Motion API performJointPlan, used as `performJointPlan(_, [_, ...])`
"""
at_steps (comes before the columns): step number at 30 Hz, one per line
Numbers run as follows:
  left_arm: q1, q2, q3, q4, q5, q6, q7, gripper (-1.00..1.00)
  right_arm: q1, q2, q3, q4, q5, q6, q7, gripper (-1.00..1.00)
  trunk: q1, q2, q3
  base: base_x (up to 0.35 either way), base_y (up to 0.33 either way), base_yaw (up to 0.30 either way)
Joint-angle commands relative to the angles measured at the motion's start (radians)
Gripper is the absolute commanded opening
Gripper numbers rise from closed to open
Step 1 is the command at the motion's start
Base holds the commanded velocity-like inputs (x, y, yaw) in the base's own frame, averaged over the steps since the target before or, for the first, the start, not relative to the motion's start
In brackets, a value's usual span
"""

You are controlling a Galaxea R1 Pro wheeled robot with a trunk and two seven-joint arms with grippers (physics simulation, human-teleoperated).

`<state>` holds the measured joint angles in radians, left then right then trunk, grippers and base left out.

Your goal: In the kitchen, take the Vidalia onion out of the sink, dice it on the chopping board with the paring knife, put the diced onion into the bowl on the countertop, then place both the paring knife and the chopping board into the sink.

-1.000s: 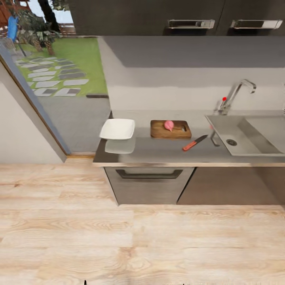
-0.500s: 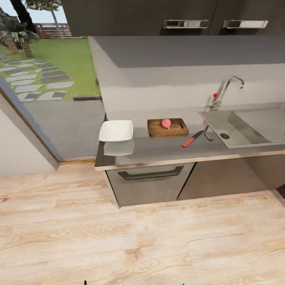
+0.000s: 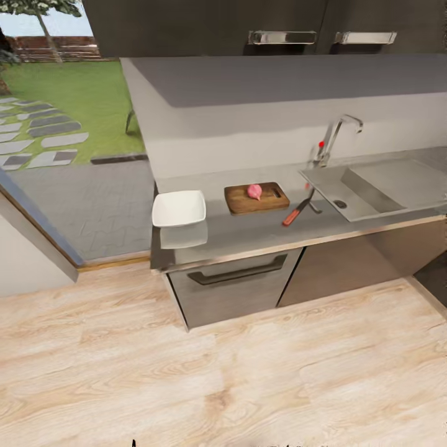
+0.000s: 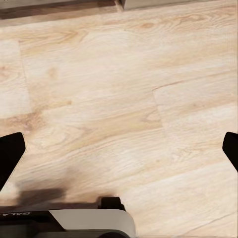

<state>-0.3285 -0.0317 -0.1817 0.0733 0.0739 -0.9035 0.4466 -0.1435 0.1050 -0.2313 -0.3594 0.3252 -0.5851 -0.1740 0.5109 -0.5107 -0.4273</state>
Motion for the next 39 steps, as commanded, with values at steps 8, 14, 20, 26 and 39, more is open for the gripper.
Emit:
performJointPlan(8, [-0.001, -0.001, -0.009, 0.003, 0.007, -0.005, 0.001, 1.0, -0.001, 0.001, -0.005, 0.0, 0.011, -0.002, -0.005, 1.0, 0.0, -0.001, -0.001, 0.084, 0.311, -0.235])
performJointPlan(14, [-0.001, -0.001, -0.009, 0.003, 0.007, -0.005, 0.001, 1.0, -0.001, 0.001, -0.005, 0.0, 0.011, -0.002, -0.005, 1.0, 0.0, -0.001, -0.001, 0.149, 0.314, -0.235])
performJointPlan(20, [-0.001, -0.001, -0.009, 0.004, 0.007, -0.005, 0.001, 1.0, -0.001, 0.001, -0.005, 0.001, 0.011, -0.002, -0.005, 1.0, 0.0, -0.001, -0.001, 0.173, 0.307, -0.235])
performJointPlan(26, [-0.001, -0.001, -0.009, 0.004, 0.007, -0.005, 0.001, 1.0, -0.001, 0.001, -0.005, 0.001, 0.011, -0.002, -0.005, 1.0, 0.0, -0.001, -0.001, 0.179, 0.303, -0.235])
performJointPlan(39, [-0.001, -0.001, -0.009, 0.005, 0.007, -0.005, 0.001, 1.0, -0.001, 0.001, -0.005, 0.001, 0.011, -0.002, -0.005, 1.0, 0.0, -0.001, 0.006, 0.092, 0.134, -0.2])
